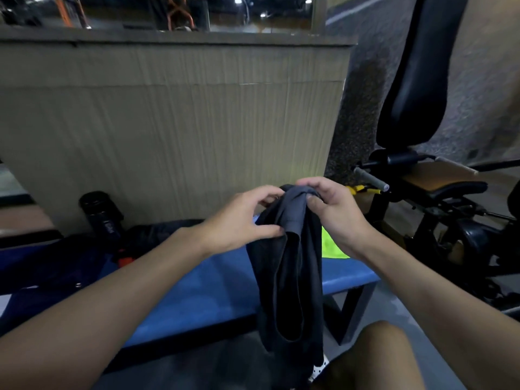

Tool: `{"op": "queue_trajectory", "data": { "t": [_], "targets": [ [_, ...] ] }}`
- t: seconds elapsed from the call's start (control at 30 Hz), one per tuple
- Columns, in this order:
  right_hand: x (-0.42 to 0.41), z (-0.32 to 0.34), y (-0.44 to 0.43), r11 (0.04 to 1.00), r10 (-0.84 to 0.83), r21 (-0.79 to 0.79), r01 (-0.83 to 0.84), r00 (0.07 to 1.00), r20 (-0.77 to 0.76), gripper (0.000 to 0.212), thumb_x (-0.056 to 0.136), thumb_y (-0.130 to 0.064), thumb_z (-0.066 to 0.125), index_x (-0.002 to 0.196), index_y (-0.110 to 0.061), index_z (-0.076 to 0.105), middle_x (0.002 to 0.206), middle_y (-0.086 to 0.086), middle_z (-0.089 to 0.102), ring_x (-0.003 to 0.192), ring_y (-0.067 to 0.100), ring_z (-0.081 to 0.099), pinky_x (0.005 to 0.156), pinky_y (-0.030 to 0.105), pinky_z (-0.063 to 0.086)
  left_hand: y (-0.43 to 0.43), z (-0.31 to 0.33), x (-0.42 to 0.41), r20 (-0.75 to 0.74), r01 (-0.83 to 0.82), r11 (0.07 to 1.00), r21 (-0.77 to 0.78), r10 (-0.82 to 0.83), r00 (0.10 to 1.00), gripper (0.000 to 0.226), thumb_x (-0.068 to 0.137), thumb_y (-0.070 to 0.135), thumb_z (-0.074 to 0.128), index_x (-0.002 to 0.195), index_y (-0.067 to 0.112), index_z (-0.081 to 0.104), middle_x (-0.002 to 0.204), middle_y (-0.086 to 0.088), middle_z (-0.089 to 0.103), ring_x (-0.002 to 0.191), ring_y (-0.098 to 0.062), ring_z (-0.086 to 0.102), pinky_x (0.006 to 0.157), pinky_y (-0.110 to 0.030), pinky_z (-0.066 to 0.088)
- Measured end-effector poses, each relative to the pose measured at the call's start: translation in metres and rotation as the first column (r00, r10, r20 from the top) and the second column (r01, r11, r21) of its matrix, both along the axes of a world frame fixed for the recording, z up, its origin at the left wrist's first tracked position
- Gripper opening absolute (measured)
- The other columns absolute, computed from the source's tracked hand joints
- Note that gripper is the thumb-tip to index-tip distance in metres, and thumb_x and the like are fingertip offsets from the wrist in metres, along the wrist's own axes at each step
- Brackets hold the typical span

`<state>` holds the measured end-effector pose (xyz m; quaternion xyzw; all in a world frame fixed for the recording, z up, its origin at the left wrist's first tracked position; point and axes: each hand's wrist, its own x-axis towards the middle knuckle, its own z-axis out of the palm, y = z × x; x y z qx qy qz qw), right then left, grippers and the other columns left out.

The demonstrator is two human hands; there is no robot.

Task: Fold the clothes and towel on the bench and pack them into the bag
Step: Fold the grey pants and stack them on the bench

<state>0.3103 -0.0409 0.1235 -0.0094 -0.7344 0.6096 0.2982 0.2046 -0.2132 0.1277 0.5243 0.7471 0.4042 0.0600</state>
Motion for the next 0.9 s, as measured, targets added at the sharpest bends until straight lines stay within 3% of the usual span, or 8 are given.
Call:
{"op": "queue_trajectory", "data": {
  "t": [0.07,0.13,0.27,0.43,0.53,0.63,0.77,0.9],
  "targets": [
    [0.0,0.004,-0.002,0.999,-0.008,-0.031,0.008,1.0,-0.004,0.032,0.094,0.016,0.044,0.109,-0.006,0.061,0.097,0.001,0.068,0.092,0.007,0.062,0.089,0.022,0.049,0.0,0.001,0.006,0.051,-0.04,0.996,0.076,0.036,0.998,0.052,0.076,0.035,0.081,0.119,0.042,0.054,0.117,0.014,0.064,0.112,-0.002,0.059,0.1,-0.03,0.047],
    [0.0,0.006,-0.002,0.998,-0.013,-0.055,0.013,1.0,-0.005,0.031,0.094,0.015,0.045,0.108,-0.007,0.062,0.097,0.003,0.068,0.094,0.01,0.062,0.091,0.026,0.049,0.0,0.005,0.014,0.061,-0.078,0.992,0.103,0.072,0.996,0.051,0.074,0.039,0.083,0.115,0.036,0.053,0.114,0.014,0.062,0.109,-0.003,0.059,0.093,-0.023,0.047],
    [-0.002,0.008,-0.003,0.996,-0.029,-0.081,0.027,1.0,-0.013,0.034,0.093,0.015,0.046,0.101,-0.012,0.063,0.097,0.004,0.069,0.092,0.012,0.063,0.089,0.027,0.05,0.006,0.008,0.024,-0.175,-0.152,0.975,0.16,0.18,0.968,0.039,0.074,0.033,0.082,0.097,0.023,0.052,0.103,0.009,0.051,0.093,-0.01,0.053,0.075,-0.021,0.042],
    [-0.003,0.008,0.003,0.994,-0.042,-0.102,0.041,0.999,-0.002,0.029,0.094,0.012,0.048,0.099,-0.012,0.063,0.097,0.005,0.069,0.089,0.012,0.062,0.084,0.025,0.051,0.016,0.011,0.026,-0.293,-0.13,0.944,0.303,0.222,0.93,0.004,0.086,0.011,0.066,0.086,0.015,0.064,0.099,0.007,0.055,0.094,-0.015,0.057,0.082,-0.025,0.044],
    [-0.007,0.003,0.011,0.995,-0.09,-0.044,0.093,0.994,0.062,0.02,0.093,0.004,0.057,0.105,-0.012,0.062,0.101,0.006,0.067,0.092,0.012,0.06,0.086,0.028,0.048,0.02,0.02,0.019,-0.101,-0.201,0.918,0.34,0.249,0.963,0.009,0.087,0.01,0.064,0.082,0.017,0.064,0.076,0.004,0.065,0.071,-0.014,0.061,0.068,-0.031,0.048],
    [-0.006,-0.002,0.009,0.92,-0.278,0.303,0.249,0.959,0.056,0.034,0.087,-0.012,0.072,0.116,-0.02,0.056,0.113,0.0,0.056,0.105,0.011,0.051,0.094,0.023,0.039,0.028,0.029,0.011,0.017,-0.275,0.891,0.362,0.288,0.957,0.01,0.084,0.013,0.064,0.076,0.018,0.062,0.059,-0.001,0.06,0.052,-0.011,0.049,0.054,-0.029,0.042],
    [0.004,-0.004,-0.018,0.954,-0.144,0.254,0.156,0.987,-0.065,0.033,0.079,-0.013,0.08,0.096,-0.013,0.052,0.087,0.002,0.056,0.079,0.009,0.051,0.072,0.011,0.036,0.034,0.038,0.005,-0.004,-0.305,0.896,0.323,0.324,0.946,0.011,0.084,0.011,0.065,0.075,0.015,0.061,0.054,-0.001,0.055,0.049,-0.008,0.044,0.052,-0.026,0.036],
    [-0.005,-0.017,-0.026,0.921,-0.193,0.345,0.181,0.981,-0.001,0.027,0.081,-0.016,0.077,0.078,-0.017,0.05,0.07,-0.001,0.056,0.065,0.015,0.049,0.062,0.027,0.04,0.034,0.042,0.007,0.02,-0.29,0.926,0.243,0.294,0.956,0.011,0.087,0.009,0.064,0.078,0.014,0.066,0.059,0.002,0.061,0.052,-0.011,0.052,0.055,-0.028,0.042]
  ]
}}
